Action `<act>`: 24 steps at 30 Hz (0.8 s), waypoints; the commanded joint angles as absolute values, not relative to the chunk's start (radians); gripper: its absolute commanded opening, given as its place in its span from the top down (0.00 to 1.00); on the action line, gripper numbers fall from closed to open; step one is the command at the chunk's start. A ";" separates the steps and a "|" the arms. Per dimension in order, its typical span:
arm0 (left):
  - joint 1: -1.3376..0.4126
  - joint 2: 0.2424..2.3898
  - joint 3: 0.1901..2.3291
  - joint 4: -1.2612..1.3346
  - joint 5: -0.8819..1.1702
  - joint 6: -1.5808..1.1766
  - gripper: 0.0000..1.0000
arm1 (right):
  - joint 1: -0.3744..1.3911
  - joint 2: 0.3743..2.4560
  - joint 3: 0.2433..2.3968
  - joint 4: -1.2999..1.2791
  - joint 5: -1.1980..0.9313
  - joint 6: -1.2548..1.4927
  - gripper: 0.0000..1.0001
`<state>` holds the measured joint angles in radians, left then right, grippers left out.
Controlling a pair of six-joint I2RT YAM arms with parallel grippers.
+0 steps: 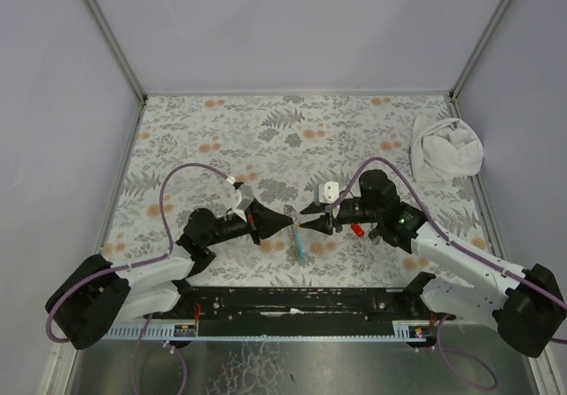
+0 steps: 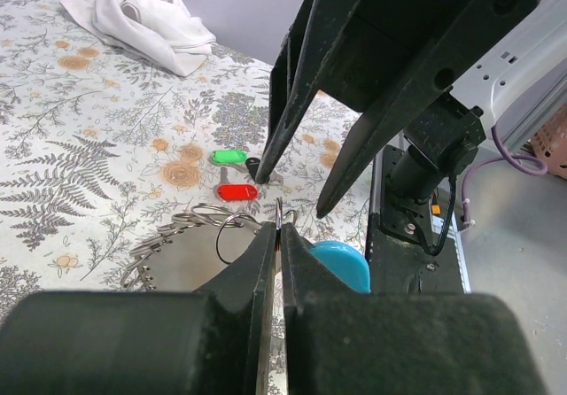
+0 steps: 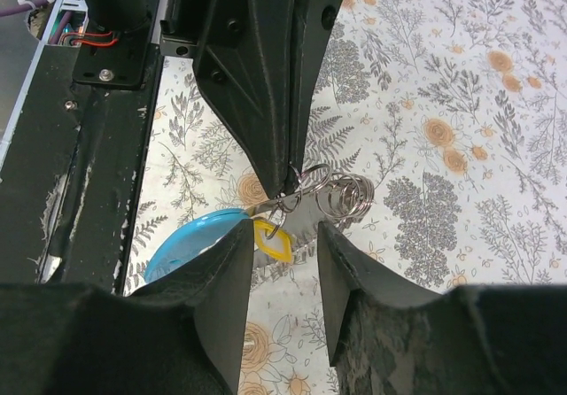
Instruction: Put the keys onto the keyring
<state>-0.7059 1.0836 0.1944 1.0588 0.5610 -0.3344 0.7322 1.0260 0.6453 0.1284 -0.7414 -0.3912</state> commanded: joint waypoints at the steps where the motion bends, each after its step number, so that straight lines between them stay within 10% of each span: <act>1: -0.704 1.058 0.186 1.177 0.570 -0.317 1.00 | 0.741 1.046 0.645 0.209 -0.722 -0.350 0.58; 24: -0.704 1.110 0.174 1.279 0.577 -0.354 1.00 | 0.741 1.098 0.650 0.233 -0.813 -0.343 0.90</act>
